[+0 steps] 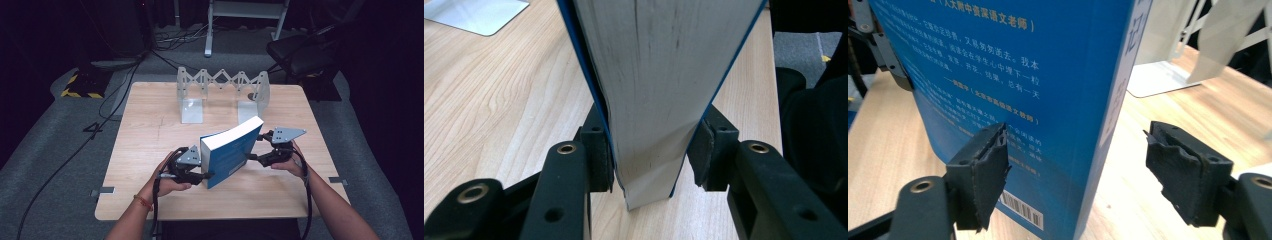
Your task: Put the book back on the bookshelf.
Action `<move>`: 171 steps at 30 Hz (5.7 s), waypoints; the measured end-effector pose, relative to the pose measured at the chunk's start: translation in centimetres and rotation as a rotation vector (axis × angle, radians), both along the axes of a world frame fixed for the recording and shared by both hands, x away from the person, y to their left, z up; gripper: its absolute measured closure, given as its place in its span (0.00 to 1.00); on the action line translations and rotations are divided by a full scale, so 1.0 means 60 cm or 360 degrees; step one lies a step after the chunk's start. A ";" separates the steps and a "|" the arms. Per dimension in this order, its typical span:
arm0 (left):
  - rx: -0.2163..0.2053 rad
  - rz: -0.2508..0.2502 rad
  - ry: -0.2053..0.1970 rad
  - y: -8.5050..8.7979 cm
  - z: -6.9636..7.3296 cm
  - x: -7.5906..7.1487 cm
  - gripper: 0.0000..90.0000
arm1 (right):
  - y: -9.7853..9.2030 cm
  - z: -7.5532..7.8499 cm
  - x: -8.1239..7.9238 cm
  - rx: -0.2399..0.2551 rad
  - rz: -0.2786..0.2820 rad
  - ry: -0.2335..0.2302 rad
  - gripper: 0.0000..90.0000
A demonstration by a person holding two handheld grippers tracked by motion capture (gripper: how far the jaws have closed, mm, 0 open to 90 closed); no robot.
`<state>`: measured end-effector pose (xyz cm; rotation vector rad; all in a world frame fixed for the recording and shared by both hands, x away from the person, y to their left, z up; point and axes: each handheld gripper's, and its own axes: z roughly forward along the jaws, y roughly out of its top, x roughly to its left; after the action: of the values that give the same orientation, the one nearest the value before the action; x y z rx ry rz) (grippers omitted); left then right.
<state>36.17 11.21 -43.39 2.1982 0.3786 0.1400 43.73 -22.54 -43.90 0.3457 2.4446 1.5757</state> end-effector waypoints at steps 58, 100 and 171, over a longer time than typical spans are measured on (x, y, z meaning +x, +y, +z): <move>0.0032 0.0481 -0.0213 -0.015 -0.053 0.009 0.36 | 0.038 0.006 -0.099 -0.0021 0.0114 -0.0090 0.66; 0.0176 0.0503 -0.0122 -0.070 -0.070 0.073 0.31 | -0.022 0.013 -0.070 0.0044 -0.0272 -0.0112 0.67; 0.0229 0.0738 0.0119 0.110 -0.117 0.004 0.15 | 0.020 0.127 0.038 -0.0071 -0.0514 -0.0232 0.69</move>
<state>36.40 17.83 -50.40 2.2242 0.9428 0.3463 46.04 -21.33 -36.26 0.5643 2.1804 1.3576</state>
